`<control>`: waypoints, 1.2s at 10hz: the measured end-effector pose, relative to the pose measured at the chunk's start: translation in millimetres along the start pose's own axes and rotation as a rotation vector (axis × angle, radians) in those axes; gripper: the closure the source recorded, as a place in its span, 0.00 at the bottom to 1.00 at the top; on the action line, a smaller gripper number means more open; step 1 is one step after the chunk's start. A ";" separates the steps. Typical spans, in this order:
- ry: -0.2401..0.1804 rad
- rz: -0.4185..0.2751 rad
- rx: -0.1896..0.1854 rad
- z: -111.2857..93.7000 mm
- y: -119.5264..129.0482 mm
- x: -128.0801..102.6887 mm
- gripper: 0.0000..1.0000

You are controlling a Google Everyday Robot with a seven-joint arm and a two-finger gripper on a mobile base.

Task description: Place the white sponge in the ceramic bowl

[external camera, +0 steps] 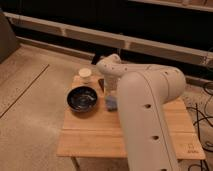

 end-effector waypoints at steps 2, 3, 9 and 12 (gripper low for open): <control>0.013 0.009 0.009 4.5 -3.8 -1.3 0.35; 0.016 0.001 0.014 5.6 -3.4 -2.2 0.35; 0.053 -0.017 -0.003 17.1 14.8 -3.8 0.35; 0.079 -0.025 0.007 24.7 17.7 -0.6 0.35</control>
